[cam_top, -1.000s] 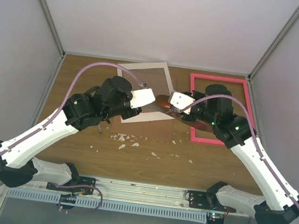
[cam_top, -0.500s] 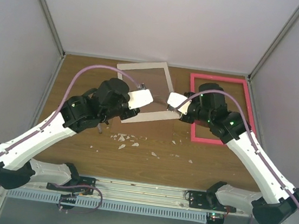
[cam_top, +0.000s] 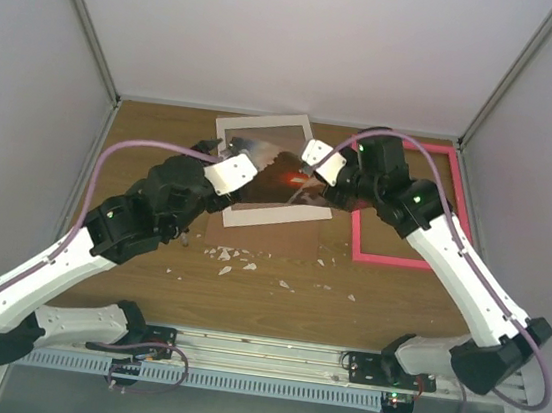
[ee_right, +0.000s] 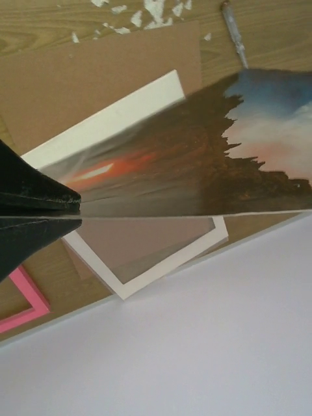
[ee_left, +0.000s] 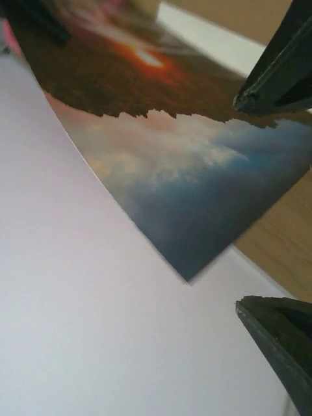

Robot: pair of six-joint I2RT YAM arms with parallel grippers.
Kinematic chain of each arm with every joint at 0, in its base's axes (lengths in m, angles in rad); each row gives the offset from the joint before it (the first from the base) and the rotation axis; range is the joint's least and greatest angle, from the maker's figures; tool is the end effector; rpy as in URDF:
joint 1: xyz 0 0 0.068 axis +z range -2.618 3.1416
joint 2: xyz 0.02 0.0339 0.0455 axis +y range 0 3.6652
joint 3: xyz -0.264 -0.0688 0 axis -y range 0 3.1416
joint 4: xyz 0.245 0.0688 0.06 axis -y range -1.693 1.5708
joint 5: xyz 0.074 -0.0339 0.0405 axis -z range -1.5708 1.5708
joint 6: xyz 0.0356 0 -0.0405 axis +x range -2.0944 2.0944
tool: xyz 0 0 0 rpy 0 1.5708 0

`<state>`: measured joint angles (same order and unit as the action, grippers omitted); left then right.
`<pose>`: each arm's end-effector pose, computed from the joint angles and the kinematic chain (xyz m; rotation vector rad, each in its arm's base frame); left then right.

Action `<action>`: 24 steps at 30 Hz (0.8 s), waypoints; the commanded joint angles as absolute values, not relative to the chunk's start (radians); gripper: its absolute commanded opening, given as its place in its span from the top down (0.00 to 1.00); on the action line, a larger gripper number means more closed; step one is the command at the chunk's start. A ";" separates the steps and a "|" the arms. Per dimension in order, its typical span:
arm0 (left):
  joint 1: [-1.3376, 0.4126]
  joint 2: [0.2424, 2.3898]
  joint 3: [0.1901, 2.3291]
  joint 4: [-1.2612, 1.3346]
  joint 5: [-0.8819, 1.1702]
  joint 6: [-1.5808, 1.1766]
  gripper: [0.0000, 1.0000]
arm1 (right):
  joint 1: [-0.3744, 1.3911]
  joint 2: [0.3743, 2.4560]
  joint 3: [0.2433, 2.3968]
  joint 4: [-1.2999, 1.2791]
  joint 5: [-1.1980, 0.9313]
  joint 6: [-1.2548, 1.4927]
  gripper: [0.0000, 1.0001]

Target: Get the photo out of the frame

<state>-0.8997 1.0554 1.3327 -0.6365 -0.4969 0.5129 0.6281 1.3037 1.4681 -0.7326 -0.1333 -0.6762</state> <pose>0.1424 -0.1521 0.4310 0.9596 1.6290 0.2157 0.2192 0.1650 0.4086 -1.3572 1.6487 0.1143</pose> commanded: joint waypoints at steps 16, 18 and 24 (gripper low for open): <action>-0.747 0.931 1.217 -0.352 -0.648 0.146 0.03 | 0.553 1.571 1.701 -0.580 -0.507 0.007 0.99; -0.689 0.923 1.198 -0.362 -0.598 0.064 0.02 | 0.511 1.573 1.671 -0.522 -0.632 0.081 0.99; -0.550 0.916 1.142 -0.382 -0.442 -0.067 0.01 | 0.486 1.575 1.630 -0.396 -0.805 0.178 0.99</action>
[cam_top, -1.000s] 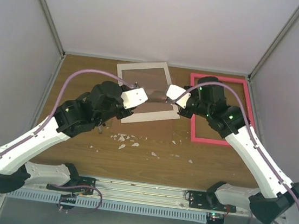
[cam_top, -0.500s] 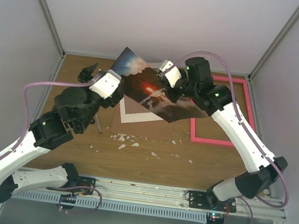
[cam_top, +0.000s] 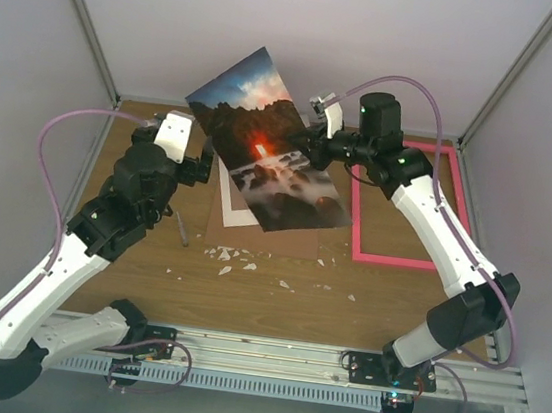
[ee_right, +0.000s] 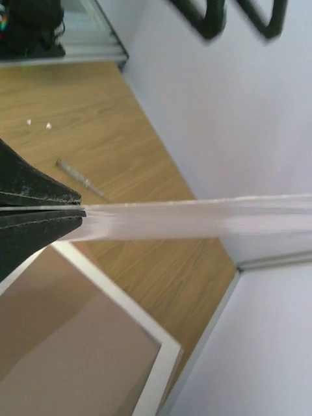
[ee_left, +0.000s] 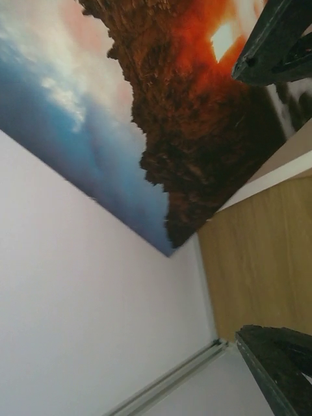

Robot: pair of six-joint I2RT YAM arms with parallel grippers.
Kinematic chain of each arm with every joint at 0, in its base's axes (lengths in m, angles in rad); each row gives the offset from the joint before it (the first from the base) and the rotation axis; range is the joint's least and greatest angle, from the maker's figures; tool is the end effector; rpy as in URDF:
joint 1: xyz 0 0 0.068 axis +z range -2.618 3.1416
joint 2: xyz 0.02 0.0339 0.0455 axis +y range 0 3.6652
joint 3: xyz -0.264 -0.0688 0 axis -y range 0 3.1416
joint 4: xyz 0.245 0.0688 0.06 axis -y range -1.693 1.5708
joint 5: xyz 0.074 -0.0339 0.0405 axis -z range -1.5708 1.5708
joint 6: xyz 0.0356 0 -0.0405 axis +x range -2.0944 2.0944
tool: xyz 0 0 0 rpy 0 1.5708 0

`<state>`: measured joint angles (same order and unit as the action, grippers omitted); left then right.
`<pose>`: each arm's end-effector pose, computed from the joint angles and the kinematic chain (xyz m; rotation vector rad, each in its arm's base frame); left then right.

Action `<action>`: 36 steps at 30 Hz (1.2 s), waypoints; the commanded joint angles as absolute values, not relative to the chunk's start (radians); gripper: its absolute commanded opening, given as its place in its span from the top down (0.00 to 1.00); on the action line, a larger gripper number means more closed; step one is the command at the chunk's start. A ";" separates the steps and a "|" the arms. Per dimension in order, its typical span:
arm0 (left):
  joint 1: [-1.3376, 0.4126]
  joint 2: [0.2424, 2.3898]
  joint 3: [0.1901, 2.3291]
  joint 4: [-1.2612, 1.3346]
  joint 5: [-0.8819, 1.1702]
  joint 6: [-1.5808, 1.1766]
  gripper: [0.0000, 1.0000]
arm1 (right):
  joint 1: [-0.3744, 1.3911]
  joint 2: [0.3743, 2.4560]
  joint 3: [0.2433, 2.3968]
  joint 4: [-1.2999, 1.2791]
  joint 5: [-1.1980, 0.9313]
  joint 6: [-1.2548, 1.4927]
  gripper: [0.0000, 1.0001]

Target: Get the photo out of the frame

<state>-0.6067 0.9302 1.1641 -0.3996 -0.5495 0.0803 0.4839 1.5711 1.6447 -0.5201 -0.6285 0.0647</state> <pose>0.1663 -0.0928 0.4231 0.1867 1.7025 0.0865 0.3025 0.1826 0.4110 -0.8247 1.8894 0.9765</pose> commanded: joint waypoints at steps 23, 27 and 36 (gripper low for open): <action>-0.276 0.934 0.952 -0.404 -0.033 -0.305 0.01 | 0.295 1.749 1.185 0.022 -0.766 0.627 0.99; -0.261 0.938 0.925 -0.390 0.011 -0.329 0.01 | 0.268 1.793 1.141 0.065 -0.726 0.646 0.99; -0.257 0.959 0.858 -0.329 0.125 -0.379 0.01 | 0.241 1.869 1.056 0.206 -0.665 0.776 0.99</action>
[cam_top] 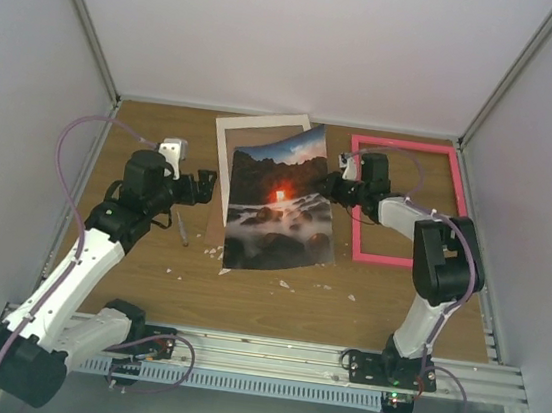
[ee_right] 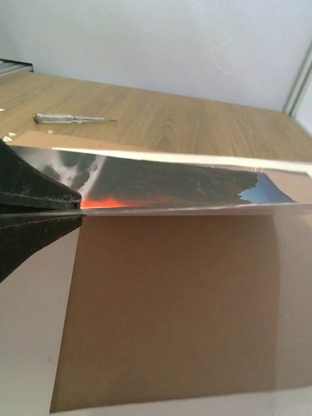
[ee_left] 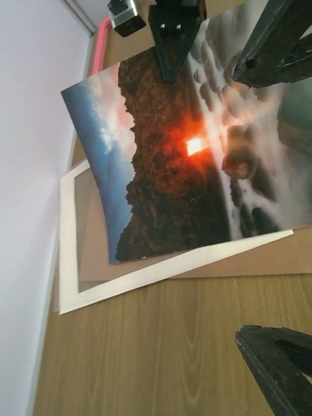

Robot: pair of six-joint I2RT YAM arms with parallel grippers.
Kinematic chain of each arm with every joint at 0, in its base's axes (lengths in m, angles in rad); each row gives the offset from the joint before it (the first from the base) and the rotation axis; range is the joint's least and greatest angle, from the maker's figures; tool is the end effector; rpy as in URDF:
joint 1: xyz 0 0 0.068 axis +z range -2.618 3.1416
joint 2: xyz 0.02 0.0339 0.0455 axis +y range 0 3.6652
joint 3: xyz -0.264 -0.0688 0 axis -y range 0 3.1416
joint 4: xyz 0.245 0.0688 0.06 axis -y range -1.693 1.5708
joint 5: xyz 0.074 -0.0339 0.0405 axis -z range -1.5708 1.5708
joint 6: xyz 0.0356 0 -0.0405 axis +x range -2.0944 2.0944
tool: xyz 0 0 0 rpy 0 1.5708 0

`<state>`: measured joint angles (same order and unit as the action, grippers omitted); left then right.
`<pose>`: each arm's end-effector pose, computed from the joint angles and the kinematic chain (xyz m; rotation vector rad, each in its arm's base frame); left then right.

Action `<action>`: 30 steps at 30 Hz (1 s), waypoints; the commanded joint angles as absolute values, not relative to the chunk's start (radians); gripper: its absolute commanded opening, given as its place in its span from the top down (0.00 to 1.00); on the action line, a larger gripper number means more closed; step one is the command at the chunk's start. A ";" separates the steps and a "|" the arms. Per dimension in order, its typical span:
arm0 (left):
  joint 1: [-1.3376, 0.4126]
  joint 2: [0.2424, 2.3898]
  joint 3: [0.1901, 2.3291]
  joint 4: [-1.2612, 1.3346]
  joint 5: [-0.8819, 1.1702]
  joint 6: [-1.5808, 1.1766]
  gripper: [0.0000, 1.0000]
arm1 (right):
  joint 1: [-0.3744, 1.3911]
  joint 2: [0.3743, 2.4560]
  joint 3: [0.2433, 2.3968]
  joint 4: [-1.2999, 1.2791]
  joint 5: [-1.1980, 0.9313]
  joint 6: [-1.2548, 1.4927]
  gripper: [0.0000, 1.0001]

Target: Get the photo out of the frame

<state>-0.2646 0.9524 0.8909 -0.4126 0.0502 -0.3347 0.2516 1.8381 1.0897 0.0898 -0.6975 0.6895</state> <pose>0.2048 -0.0573 0.3234 -0.0408 2.0706 -0.4231 0.3722 0.1193 0.1834 0.1000 2.3560 1.2687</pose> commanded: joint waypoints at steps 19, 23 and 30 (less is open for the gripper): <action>-0.256 0.982 0.809 -0.302 0.165 -0.405 0.01 | 0.241 2.011 1.110 0.182 -0.610 0.760 0.81; -0.256 0.975 0.808 -0.306 0.163 -0.405 0.01 | 0.240 1.998 1.112 0.137 -0.580 0.720 0.72; -0.255 0.961 0.815 -0.314 0.155 -0.404 0.01 | 0.234 1.946 1.107 0.030 -0.504 0.638 0.41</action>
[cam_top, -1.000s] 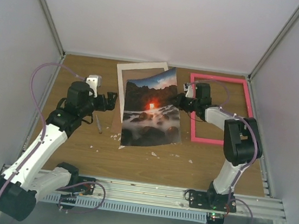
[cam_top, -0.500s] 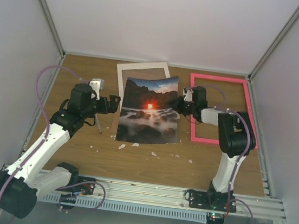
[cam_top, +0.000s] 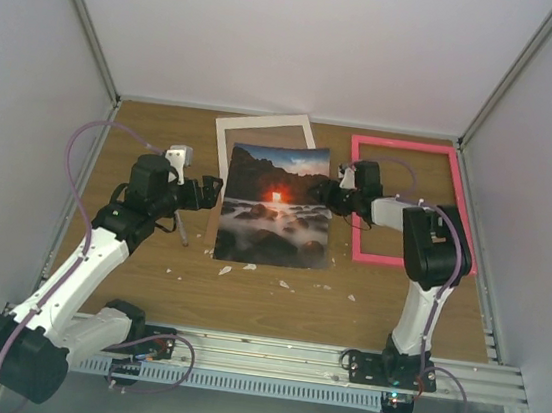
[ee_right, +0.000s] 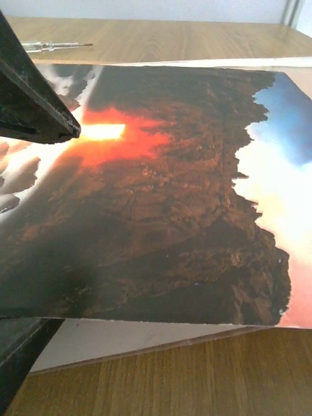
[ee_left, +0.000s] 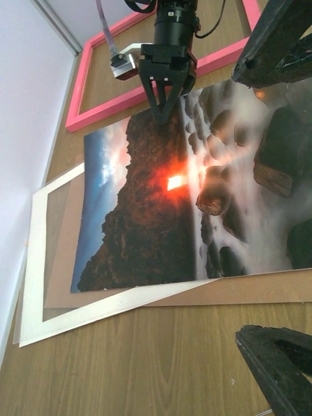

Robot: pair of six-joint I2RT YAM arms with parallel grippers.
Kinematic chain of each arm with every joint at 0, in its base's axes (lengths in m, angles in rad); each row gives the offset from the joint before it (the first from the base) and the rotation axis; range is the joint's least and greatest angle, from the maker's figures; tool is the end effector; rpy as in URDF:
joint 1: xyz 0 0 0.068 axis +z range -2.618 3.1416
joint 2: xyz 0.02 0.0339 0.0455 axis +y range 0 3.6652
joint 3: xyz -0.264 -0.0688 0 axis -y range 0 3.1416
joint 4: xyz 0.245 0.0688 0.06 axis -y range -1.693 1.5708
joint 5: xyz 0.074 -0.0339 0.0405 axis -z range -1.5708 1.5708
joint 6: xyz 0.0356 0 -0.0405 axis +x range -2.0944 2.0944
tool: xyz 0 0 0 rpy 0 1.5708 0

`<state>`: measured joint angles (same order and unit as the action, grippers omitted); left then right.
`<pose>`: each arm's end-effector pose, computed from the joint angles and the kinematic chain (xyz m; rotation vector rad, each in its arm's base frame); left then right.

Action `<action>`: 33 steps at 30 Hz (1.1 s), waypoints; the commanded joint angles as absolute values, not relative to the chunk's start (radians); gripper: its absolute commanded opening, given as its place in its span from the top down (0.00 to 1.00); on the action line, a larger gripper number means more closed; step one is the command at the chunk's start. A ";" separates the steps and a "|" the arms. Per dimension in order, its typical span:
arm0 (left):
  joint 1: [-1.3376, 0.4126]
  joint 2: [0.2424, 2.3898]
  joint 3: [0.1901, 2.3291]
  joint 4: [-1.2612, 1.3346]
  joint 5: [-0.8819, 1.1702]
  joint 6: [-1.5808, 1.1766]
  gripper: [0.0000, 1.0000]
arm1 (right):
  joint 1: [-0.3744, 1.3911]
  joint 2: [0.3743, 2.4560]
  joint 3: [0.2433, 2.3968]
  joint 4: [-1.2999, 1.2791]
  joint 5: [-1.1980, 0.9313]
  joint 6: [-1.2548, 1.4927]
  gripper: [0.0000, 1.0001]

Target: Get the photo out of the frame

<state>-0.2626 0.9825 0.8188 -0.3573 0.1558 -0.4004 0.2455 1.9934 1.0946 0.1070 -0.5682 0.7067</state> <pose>0.2107 -0.0624 0.2980 -0.0507 2.1343 -0.5594 0.3842 0.1160 0.1259 0.2770 2.4778 1.1082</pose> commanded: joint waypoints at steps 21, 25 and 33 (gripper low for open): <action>-0.254 0.696 0.836 -0.300 0.010 -0.323 0.01 | 0.173 1.111 0.887 -0.241 0.065 0.353 0.00; -0.255 0.620 0.827 -0.260 -0.057 -0.288 0.01 | 0.173 0.953 0.845 -0.264 0.182 0.322 0.00; -0.254 0.531 0.750 -0.177 -0.094 -0.203 0.01 | 0.173 0.727 0.678 -0.156 0.218 0.277 0.00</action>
<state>-0.2607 0.5518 0.7975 -0.2741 -0.0532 -0.2607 0.1780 0.7914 0.7444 -0.2169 0.1684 0.3164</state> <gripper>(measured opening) 0.990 0.995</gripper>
